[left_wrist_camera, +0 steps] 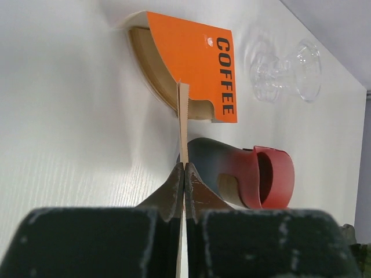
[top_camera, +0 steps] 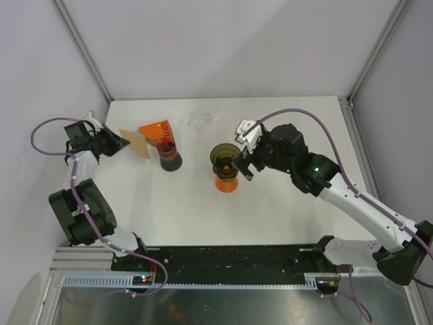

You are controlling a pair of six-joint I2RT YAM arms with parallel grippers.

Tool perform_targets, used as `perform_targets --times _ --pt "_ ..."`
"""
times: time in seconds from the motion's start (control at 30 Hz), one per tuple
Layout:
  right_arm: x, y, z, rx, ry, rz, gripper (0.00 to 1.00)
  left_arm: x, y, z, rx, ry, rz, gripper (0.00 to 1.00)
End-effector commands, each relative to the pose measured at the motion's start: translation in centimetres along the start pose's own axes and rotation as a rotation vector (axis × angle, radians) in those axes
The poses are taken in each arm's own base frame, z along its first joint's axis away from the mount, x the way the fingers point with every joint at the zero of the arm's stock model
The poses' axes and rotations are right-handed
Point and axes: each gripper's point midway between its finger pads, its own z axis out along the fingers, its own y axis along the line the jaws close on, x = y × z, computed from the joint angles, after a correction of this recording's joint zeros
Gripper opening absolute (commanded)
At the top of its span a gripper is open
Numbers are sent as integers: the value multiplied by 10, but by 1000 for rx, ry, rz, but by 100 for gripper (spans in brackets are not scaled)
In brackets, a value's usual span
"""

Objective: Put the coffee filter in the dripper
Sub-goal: Pick up the coffee filter from the coffee filter holder.

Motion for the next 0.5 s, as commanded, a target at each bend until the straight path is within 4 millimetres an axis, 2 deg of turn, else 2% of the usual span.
perform_targets --times 0.0,0.17,0.3,0.47 --pt "-26 7 13 36 -78 -17 99 2 -15 -18 45 -9 59 0" --pt "-51 26 22 82 -142 -65 98 -10 -42 -47 74 -68 124 0" --pt "-70 49 33 120 -192 -146 99 -24 -77 -79 129 -141 196 0" --pt "-89 77 46 79 -267 -155 99 -20 -112 -105 240 -121 244 0"
